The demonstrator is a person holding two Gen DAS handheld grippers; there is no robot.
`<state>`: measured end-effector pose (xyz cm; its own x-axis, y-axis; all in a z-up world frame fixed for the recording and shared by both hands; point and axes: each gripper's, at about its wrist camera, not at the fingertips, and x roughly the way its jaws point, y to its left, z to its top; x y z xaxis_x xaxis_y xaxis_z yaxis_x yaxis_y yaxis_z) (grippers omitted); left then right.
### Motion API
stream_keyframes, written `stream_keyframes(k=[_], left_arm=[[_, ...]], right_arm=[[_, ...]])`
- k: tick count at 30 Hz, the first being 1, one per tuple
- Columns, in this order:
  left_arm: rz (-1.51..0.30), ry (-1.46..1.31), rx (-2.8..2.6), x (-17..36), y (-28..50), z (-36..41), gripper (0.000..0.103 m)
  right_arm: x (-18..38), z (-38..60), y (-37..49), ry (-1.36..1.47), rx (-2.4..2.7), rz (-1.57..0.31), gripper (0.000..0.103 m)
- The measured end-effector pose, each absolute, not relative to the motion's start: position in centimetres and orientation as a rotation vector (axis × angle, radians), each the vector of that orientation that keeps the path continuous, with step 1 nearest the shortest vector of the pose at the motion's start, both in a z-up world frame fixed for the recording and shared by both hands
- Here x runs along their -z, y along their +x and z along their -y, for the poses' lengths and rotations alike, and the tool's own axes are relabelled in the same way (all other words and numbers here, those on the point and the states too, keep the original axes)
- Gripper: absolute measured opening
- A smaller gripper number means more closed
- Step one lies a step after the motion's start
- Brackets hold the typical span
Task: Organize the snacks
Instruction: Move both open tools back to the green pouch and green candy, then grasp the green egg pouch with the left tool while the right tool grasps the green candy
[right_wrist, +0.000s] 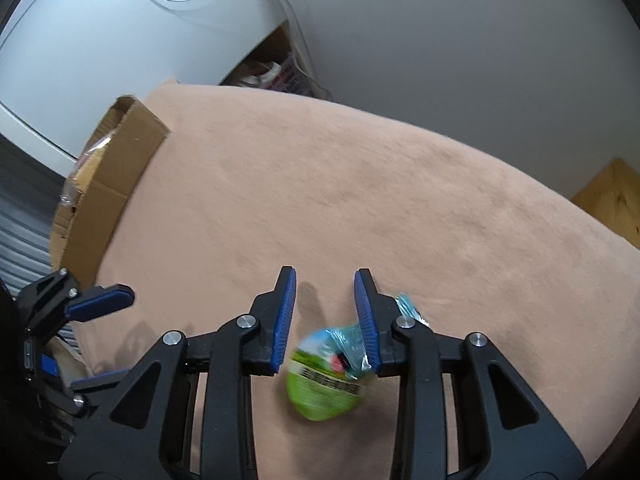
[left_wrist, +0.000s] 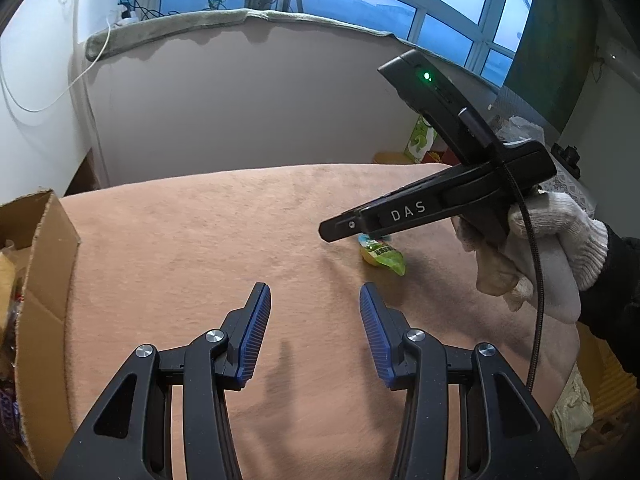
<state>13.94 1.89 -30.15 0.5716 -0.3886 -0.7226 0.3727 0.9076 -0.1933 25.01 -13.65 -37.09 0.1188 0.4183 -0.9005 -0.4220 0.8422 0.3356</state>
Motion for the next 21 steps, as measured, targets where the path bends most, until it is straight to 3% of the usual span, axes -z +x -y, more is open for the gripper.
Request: stream_keyframes(k=[9, 15, 21], left_arm=[[-0.885, 0.023, 0.527, 31.0, 15.2, 1.7, 0.045], [-0.92, 0.052, 0.556, 32.4, 16.4, 4.3, 0.046], [-0.919, 0.134, 0.538, 33.5, 17.1, 6.2, 0.048]], right_arm=[[36.4, 17.8, 23.9, 0.081, -0.554, -1.309, 0.032], [34.6, 18.9, 21.5, 0.03, -0.458, -1.183, 0.032], [35.7, 20.0, 21.4, 0.098, -0.388, -1.228, 0.032]])
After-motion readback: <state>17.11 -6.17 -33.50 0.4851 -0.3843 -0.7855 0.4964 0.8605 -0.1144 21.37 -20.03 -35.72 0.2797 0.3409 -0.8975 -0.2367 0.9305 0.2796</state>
